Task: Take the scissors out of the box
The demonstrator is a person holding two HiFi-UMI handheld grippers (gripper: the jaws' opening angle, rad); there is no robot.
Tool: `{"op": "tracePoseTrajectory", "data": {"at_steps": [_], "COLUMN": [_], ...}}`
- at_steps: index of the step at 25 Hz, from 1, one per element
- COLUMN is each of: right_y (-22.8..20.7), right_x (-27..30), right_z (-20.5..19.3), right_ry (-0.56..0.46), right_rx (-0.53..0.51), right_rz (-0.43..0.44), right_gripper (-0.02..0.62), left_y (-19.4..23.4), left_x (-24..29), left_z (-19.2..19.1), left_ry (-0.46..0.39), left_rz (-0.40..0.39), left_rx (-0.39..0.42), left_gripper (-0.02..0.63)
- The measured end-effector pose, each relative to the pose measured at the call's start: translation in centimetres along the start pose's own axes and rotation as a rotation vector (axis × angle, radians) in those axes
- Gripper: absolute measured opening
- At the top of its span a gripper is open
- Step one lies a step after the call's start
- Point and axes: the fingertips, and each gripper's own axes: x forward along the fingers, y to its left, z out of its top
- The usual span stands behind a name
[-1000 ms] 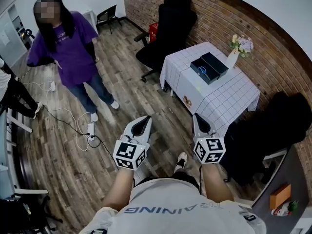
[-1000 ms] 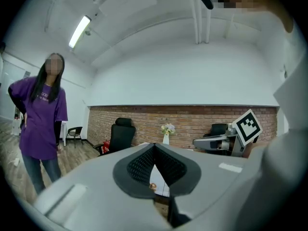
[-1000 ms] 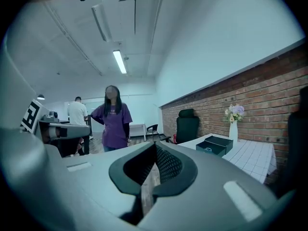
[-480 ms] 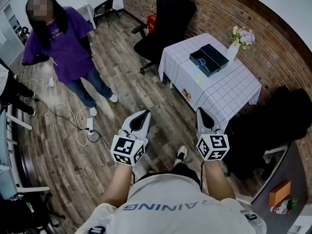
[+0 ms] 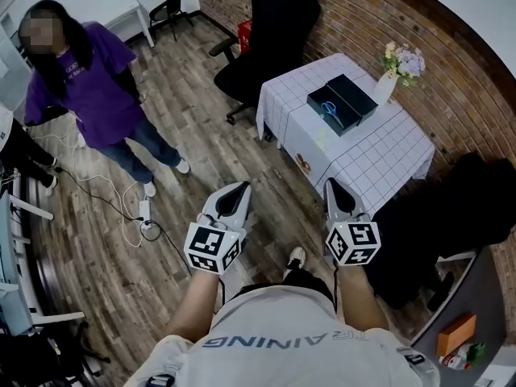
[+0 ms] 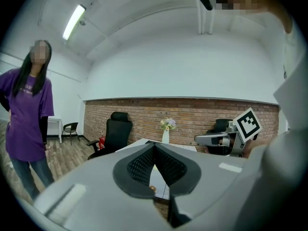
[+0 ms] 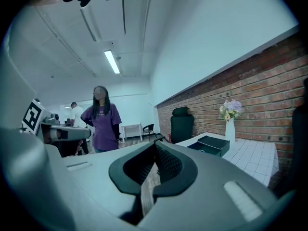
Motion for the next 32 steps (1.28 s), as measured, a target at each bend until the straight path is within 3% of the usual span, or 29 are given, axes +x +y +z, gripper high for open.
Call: {"op": "tracePoseTrajectory", "data": {"at_steps": [17,23,32], "right_y": [-17.4,-20.9,-24.9], "right_x": [8.5,10.4,15.1], "right_z": [2.0,0.9,2.3], "right_ry": [0.040,0.059,0.048], "right_rx": [0.044,0.080,0.065], "right_rz": [0.057,0.037,-0.032], "right_gripper": [0.014,0.014,0.014], "left_y": [-4.3,-4.4,-2.4], "left_x": [18.7,23.1,31.3], "left_z": [2.2,2.0,2.2], "left_ry": [0.024,0.051,0.069], "left_rz": [0.002,-0.015,-0.110], "left_rx": [-0.021,0.003,0.016], "left_gripper": [0.003,0.003,0.003]}}
